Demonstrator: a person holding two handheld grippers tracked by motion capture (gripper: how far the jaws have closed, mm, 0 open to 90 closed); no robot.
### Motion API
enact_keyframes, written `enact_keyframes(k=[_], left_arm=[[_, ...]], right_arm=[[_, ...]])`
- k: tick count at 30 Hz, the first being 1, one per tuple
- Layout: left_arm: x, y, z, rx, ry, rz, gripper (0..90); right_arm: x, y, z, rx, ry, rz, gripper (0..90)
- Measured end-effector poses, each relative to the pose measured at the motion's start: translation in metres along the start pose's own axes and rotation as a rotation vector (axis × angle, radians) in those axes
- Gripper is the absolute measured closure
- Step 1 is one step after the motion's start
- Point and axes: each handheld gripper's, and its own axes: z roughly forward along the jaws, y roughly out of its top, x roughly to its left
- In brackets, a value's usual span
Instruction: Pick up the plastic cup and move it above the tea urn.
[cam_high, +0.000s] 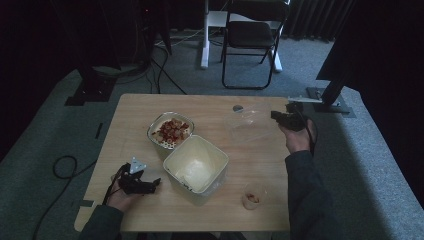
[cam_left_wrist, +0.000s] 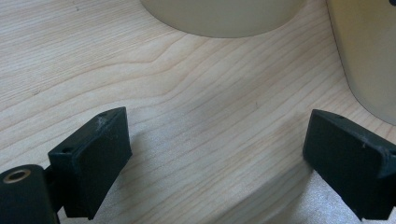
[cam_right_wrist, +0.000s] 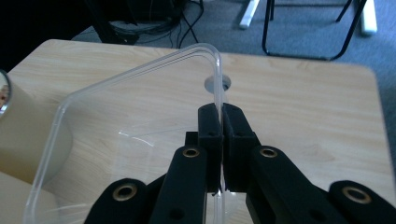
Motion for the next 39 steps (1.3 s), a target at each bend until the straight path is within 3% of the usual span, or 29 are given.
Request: enact_keyframes(k=[1,9,10,13,15,16,19,20,21,23,27,28,30,33,39], left_arm=[[0.0,0.0,0.0,0.0,0.0,0.0,7.9],[0.0,0.0,0.0,0.0,0.0,0.002,7.9],[0.0,0.0,0.0,0.001,0.0,0.002,7.9],[0.0,0.0,0.0,0.003,-0.001,0.002,8.0],[0.0,0.0,0.0,0.002,0.0,0.002,7.9],[0.0,0.0,0.0,0.002,0.0,0.002,7.9],[0.0,0.0,0.0,0.002,-0.001,0.0,7.9],[0.0,0.0,0.0,0.002,0.0,0.002,7.9],[0.0,0.0,0.0,0.002,-0.001,0.0,7.9],[0.0,0.0,0.0,0.002,-0.001,-0.002,7.9],[0.0,0.0,0.0,0.002,0.0,0.0,7.9],[0.0,0.0,0.0,0.003,-0.001,-0.001,7.9],[0.0,0.0,0.0,0.002,0.0,-0.002,7.9],[0.0,0.0,0.0,0.003,0.0,-0.002,7.9],[0.0,0.0,0.0,0.003,0.0,-0.001,7.9]], right_arm=[[0.007,0.009,-0.014,-0.023,0.011,-0.022,87.9],[0.03,0.025,-0.039,-0.065,0.05,-0.076,87.9],[0.041,0.029,-0.045,-0.074,0.076,-0.093,87.8],[0.046,0.03,-0.046,-0.075,0.091,-0.101,87.8],[0.07,0.033,-0.048,-0.063,0.163,-0.142,87.8],[0.07,0.033,-0.048,-0.063,0.163,-0.142,87.8],[0.09,0.032,-0.048,-0.058,0.206,-0.19,87.8],[0.103,0.032,-0.048,-0.052,0.219,-0.225,87.8],[0.103,0.032,-0.048,-0.052,0.219,-0.225,87.8],[0.121,0.032,-0.047,-0.038,0.235,-0.273,87.7],[0.137,0.03,-0.045,-0.027,0.261,-0.301,84.8],[0.137,0.03,-0.045,-0.027,0.261,-0.301,84.8],[0.145,0.029,-0.045,-0.038,0.281,-0.332,67.0],[0.144,0.028,-0.047,-0.05,0.292,-0.332,64.3],[0.128,0.016,-0.048,-0.041,0.279,-0.307,58.3]])
